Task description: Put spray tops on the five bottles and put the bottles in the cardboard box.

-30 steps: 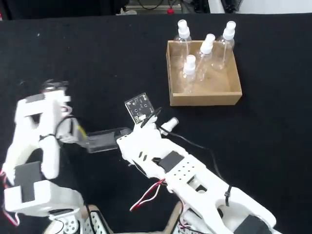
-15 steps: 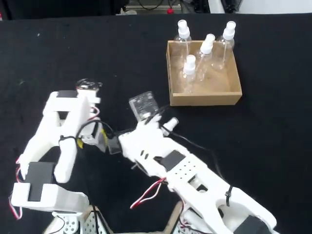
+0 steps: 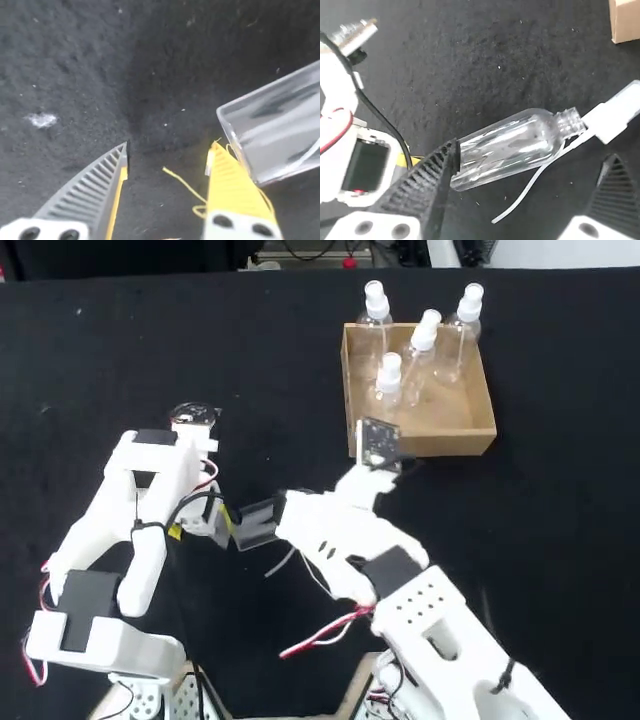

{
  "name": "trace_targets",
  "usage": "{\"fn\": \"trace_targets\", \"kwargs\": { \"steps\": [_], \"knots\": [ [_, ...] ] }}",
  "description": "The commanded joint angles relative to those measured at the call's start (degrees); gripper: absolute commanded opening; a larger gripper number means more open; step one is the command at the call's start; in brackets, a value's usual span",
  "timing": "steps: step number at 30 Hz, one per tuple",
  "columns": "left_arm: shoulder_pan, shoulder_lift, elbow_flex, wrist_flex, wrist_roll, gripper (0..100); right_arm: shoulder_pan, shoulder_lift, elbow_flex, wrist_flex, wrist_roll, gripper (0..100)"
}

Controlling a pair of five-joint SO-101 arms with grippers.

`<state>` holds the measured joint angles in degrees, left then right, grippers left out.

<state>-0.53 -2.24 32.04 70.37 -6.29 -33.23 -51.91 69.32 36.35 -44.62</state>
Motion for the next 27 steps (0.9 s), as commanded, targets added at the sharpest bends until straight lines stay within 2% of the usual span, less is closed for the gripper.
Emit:
{"fn": "trace_targets", "kwargs": {
  "steps": [1,7,16,20,23,27],
  "knots": [
    [2.9,-0.8,-0.4,-1.6,4.4,25,-0.4,-2.3,2.3,-5.7,-2.7,39.9],
    [5.6,-0.8,4.9,-6.0,4.8,25,-6.7,-2.2,4.4,-8.4,-3.0,39.9],
    [5.9,-1.2,5.9,-5.8,5.0,25,-2.2,-2.2,4.3,-9.6,-6.1,39.9],
    [5.8,-6.3,7.6,-5.7,5.0,25,-2.2,-2.2,4.0,-9.6,-6.2,40.2],
    [3.6,-13.8,10.0,-5.8,4.7,25,-2.1,-2.2,4.4,-10.7,-6.2,40.0],
    [-3.7,-23.4,11.5,-5.8,4.7,25,-2.1,0.4,6.3,-17.2,-6.2,40.0]
  ]
}}
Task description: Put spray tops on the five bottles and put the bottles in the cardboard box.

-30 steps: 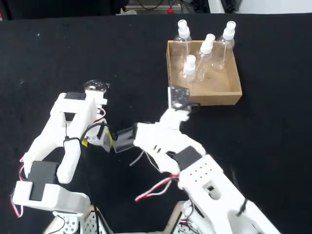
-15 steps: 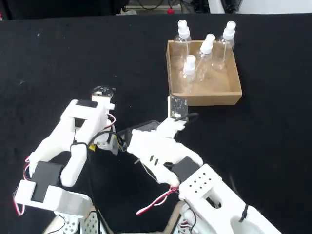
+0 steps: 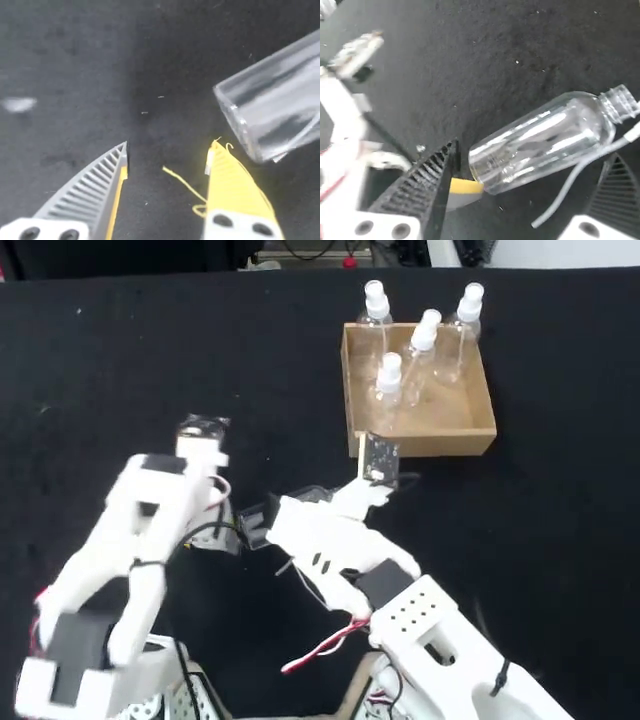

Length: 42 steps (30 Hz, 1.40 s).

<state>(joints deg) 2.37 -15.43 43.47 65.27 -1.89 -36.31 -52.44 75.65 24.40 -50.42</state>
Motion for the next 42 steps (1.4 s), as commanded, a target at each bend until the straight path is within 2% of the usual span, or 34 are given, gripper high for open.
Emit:
{"fn": "trace_targets", "kwargs": {
  "steps": [1,3,6,14,19,26,35,42],
  "knots": [
    [-8.5,-12.2,0.0,-0.7,0.5,25,1.0,2.4,0.1,-6.6,-0.4,40.0],
    [-11.2,-14.4,-0.3,-1.3,0.7,25,0.8,6.1,-0.1,-8.7,-0.4,40.0],
    [-11.0,-14.9,-1.2,-3.7,0.8,25,-0.3,11.8,-2.4,-9.6,-0.5,40.0],
    [0.6,-7.8,-1.2,-12.1,1.9,25,-0.4,22.9,-8.0,-9.8,-2.3,40.2],
    [1.8,-1.2,-1.2,-14.2,1.6,25,-0.4,24.0,-9.0,-10.1,-2.5,40.3],
    [2.1,1.2,-0.1,-11.2,1.5,25,4.2,24.0,-9.6,-10.1,-4.0,40.4],
    [5.3,-7.1,0.0,-1.1,1.5,25,4.7,24.4,-9.1,-13.6,-4.0,40.0],
    [10.4,-13.5,5.8,-2.8,1.5,25,4.7,24.5,-9.1,-14.0,-4.0,40.0]
  ]
}}
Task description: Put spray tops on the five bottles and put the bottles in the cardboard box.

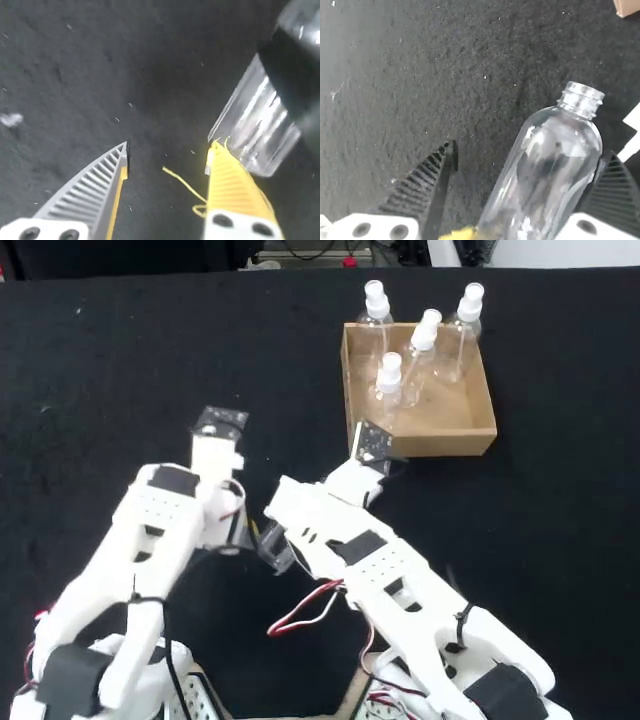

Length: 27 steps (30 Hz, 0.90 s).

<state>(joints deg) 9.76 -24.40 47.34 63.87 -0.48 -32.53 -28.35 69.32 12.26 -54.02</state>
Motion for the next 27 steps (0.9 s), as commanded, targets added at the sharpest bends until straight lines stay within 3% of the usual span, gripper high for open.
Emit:
{"fn": "trace_targets", "kwargs": {
  "steps": [1,6,12,18,20,27],
  "knots": [
    [3.2,-5.3,2.7,-1.8,0.1,25,1.0,0.4,-2.8,-1.8,-0.4,40.0],
    [0.7,-8.8,3.3,-1.4,0.0,25,1.0,0.4,-2.8,-1.8,-0.3,40.0],
    [-10.3,-14.1,3.1,-1.8,0.5,25,1.1,4.1,-3.8,-1.9,-0.3,39.9],
    [-16.6,-17.6,3.7,-2.5,0.6,25,1.4,12.1,-9.4,0.3,0.4,39.9],
    [-18.2,-17.6,5.2,-5.5,1.4,25,1.1,12.2,-11.3,4.2,1.9,39.9],
    [-19.9,-18.1,17.8,-24.8,14.1,25,1.3,12.7,-21.1,18.1,2.5,39.9]
  ]
}}
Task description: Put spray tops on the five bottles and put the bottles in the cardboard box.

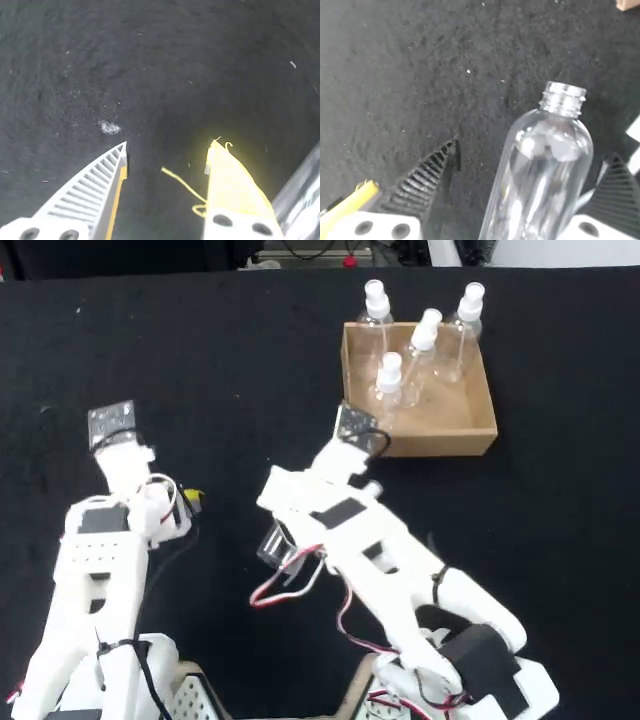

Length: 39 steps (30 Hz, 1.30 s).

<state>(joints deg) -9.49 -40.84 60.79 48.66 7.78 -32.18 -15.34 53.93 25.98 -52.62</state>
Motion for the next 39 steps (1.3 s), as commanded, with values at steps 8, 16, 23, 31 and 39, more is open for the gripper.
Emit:
{"fn": "trace_targets", "kwargs": {
  "steps": [8,16,23,31,39],
  "knots": [
    [-0.1,-1.7,6.7,-12.4,7.2,25,1.0,-0.2,-12.1,12.2,1.1,39.9],
    [0.0,-1.3,6.8,-12.2,7.3,25,1.1,-0.2,-12.5,13.9,3.5,39.9],
    [0.0,-1.7,7.8,-12.7,11.3,25,1.1,3.9,-16.7,16.4,4.8,38.4],
    [3.9,-1.7,8.0,-12.7,11.3,25,1.1,14.8,-29.6,27.5,4.3,36.4],
    [4.2,-1.7,8.0,-12.7,11.3,25,1.1,23.3,-32.3,28.5,4.2,40.4]
  ]
}}
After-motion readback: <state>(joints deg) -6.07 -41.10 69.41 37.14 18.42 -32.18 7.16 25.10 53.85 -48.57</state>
